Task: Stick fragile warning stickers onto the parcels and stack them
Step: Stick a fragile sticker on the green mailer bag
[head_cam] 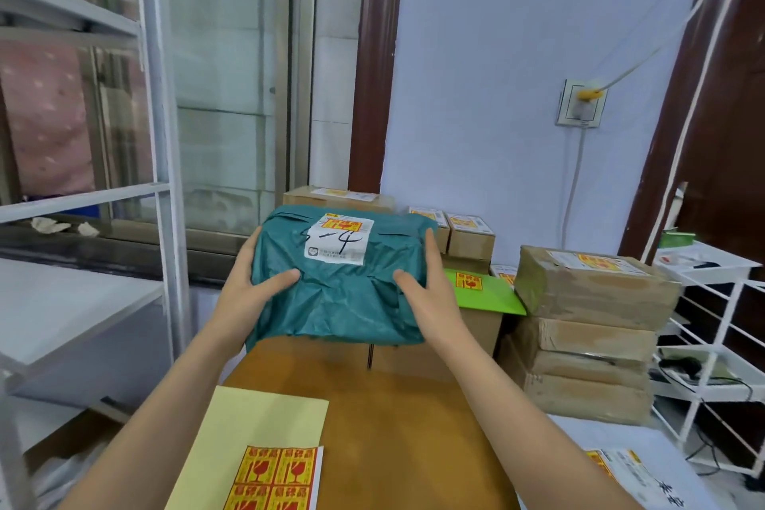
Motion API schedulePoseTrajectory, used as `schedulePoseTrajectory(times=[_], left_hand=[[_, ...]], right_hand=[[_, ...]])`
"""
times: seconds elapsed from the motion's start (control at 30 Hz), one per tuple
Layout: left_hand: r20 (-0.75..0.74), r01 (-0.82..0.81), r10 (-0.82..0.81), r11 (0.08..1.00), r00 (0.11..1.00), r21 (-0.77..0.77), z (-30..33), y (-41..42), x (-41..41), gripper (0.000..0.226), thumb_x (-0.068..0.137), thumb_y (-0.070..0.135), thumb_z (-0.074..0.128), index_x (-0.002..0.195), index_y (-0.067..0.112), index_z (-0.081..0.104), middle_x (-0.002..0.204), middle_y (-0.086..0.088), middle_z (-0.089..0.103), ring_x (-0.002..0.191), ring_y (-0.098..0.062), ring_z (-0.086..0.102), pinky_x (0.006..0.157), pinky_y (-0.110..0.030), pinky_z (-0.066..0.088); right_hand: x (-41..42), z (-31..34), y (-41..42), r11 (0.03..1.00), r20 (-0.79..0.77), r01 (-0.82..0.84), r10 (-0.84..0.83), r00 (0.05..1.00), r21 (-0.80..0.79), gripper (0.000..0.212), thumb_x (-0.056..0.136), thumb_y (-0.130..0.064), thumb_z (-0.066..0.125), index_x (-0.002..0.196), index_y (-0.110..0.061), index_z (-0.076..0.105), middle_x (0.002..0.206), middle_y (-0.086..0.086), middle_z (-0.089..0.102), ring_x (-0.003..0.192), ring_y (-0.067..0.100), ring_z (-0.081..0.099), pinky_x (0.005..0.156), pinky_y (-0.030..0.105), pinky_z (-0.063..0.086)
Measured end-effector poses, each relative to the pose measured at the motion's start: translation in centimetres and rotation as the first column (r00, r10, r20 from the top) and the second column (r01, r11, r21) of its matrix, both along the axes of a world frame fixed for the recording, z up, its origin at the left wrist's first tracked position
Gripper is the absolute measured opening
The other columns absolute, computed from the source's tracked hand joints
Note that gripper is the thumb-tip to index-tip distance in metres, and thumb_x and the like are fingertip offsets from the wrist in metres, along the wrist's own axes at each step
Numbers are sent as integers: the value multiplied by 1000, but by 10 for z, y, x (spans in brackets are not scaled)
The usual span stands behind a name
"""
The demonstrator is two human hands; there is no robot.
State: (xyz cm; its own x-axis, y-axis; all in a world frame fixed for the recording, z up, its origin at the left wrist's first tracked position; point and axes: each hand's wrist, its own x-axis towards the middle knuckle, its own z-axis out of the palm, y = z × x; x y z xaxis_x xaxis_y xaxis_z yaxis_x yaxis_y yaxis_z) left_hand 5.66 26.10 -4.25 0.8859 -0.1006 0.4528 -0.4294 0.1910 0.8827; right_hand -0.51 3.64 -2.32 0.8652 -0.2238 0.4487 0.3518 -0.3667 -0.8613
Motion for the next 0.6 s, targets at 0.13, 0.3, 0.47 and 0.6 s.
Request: schedulePoseTrajectory(times=[0.13,0.3,0.47,0.6], left_hand=[[33,29,-32,995,999,90,11,8,15,110,50,35,82,144,41,26,128,17,53,112,-9,59,90,-33,51],[84,-9,-6,983,996,182,25,4,37,117,68,7,82,145,49,3,121,38,37,109,9,49,94,-23,43],[221,-181,84,867,972,464,29,5,71,135,60,22,89,127,65,-19,147,21,16,138,-7,21,114,-36,21],[191,-259,178,742,965,619,12,0,92,135,64,15,86,141,48,-19,153,-8,10,138,-27,25,112,-45,26]], right_hand=[[17,8,5,997,4,-66,66,998,-43,88,86,-24,62,151,-36,6,143,-15,37,130,8,39,113,37,32],[45,19,5,985,-7,-75,75,997,-157,109,66,-21,62,150,-40,-6,138,-20,28,137,11,29,116,42,28],[73,18,2,975,-9,-88,88,996,-205,116,61,-12,59,149,-39,-12,148,-13,24,138,12,28,116,41,27],[86,-4,4,951,-101,-120,94,990,-286,117,72,-7,64,147,-40,-19,154,-5,14,143,13,18,116,29,19]])
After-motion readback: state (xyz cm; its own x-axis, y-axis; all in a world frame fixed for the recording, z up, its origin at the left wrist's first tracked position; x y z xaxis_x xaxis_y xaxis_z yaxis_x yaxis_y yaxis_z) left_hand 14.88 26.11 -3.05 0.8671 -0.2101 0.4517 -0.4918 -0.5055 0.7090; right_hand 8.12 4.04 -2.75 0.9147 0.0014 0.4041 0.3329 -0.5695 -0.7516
